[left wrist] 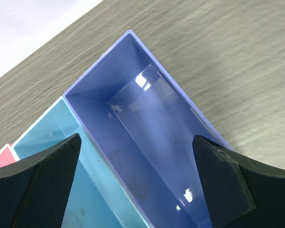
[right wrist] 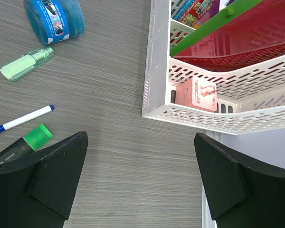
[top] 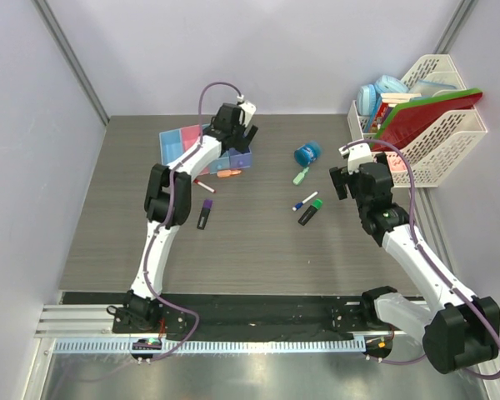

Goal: Sort the stationery into containers
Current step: Move the storage box to the center of the board.

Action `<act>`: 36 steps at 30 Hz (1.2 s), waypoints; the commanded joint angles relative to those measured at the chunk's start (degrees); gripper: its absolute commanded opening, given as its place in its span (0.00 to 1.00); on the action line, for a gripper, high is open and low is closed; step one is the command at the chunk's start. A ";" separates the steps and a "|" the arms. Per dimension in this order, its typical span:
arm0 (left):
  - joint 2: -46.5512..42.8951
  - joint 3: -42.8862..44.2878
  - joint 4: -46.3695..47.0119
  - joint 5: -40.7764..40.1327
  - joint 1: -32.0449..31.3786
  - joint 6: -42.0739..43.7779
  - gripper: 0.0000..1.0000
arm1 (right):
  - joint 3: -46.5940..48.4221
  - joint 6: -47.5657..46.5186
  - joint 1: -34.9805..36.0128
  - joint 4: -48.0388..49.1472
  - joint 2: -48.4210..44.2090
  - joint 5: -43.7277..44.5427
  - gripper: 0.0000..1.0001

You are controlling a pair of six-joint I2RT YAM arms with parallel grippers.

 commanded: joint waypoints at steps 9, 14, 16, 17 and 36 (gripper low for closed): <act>-2.19 -5.34 -4.25 2.77 -5.36 4.78 1.00 | -0.29 -0.42 -0.07 1.55 -2.64 0.07 1.00; -2.71 -6.48 -5.66 1.81 -7.29 3.73 1.00 | -0.47 -0.42 -0.07 1.54 -3.17 -0.11 1.00; -3.59 -7.53 -5.84 1.19 -7.74 2.33 1.00 | -0.47 -0.42 -0.07 1.46 -3.17 -0.20 1.00; -3.85 -7.89 -5.93 1.19 -8.00 1.89 1.00 | -0.47 -0.42 -0.07 1.46 -3.17 -0.20 1.00; 7.30 8.54 -4.70 -7.25 -7.91 11.37 1.00 | -0.56 -0.42 -0.07 1.37 -3.08 -0.20 1.00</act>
